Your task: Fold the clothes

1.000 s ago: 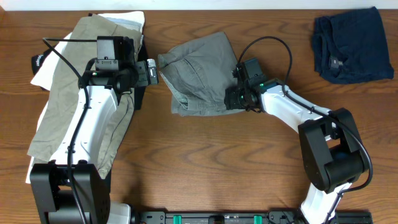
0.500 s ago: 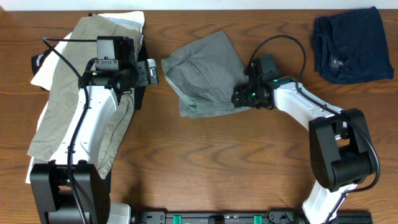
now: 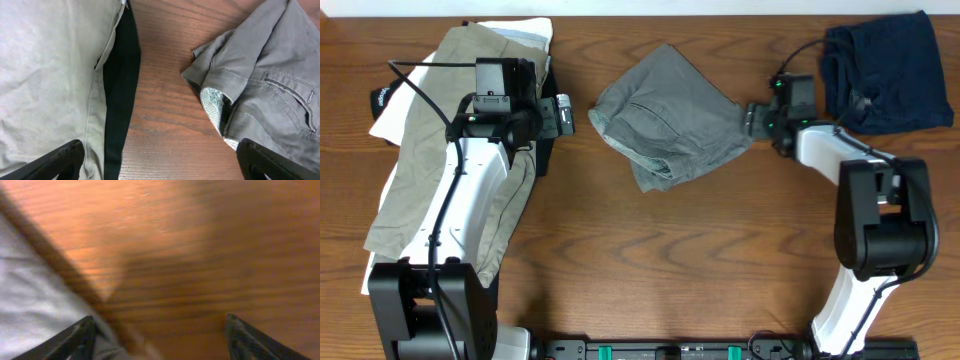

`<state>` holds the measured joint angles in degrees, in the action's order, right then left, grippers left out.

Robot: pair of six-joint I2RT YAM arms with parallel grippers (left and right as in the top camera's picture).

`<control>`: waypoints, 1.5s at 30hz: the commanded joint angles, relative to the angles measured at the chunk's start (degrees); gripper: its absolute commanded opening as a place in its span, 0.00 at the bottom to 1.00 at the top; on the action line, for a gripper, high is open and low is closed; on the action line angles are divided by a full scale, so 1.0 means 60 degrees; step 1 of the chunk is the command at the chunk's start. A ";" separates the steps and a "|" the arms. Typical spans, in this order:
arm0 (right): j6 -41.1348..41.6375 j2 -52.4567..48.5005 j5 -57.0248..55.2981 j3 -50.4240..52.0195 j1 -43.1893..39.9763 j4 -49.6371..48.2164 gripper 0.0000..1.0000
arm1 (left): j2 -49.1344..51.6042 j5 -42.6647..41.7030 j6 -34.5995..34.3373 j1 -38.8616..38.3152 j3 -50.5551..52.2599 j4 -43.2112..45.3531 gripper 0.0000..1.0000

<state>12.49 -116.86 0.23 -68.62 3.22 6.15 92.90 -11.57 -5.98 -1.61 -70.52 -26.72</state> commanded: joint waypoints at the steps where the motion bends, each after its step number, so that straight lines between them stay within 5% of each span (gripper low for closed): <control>1: -0.0586 0.0171 0.0266 -0.0867 -0.0419 0.0871 0.82 | 0.0127 0.0120 0.0058 0.0040 0.0004 0.0051 0.98; 10: -0.2641 0.1650 0.0962 -0.3340 0.1388 0.3876 0.92 | 0.0127 0.0222 -0.0142 0.0229 0.0000 0.0200 0.98; 14: -0.2543 0.1647 0.0372 -0.3453 0.2594 0.3916 0.94 | 0.0127 -0.0004 -0.0310 0.0284 0.0000 0.0015 0.98; 21: -0.1417 0.1654 0.0175 -0.3457 0.3064 0.3818 0.99 | 0.0240 -0.2506 -0.0313 -0.0004 0.0164 -0.0579 0.98; 27: -0.2550 0.1355 0.1348 -0.3453 0.3639 0.3901 0.97 | 0.0237 -0.2466 -0.0882 0.0266 0.0291 -0.0408 0.98; 45: -0.3956 -0.0750 -0.0302 -0.3453 0.6043 0.3876 0.96 | 0.0237 -0.2422 -0.1020 0.1927 0.0291 -0.0361 0.98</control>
<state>-9.50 -119.70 0.21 -89.49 38.68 29.15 93.65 -25.56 -12.23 9.76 -69.41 -28.71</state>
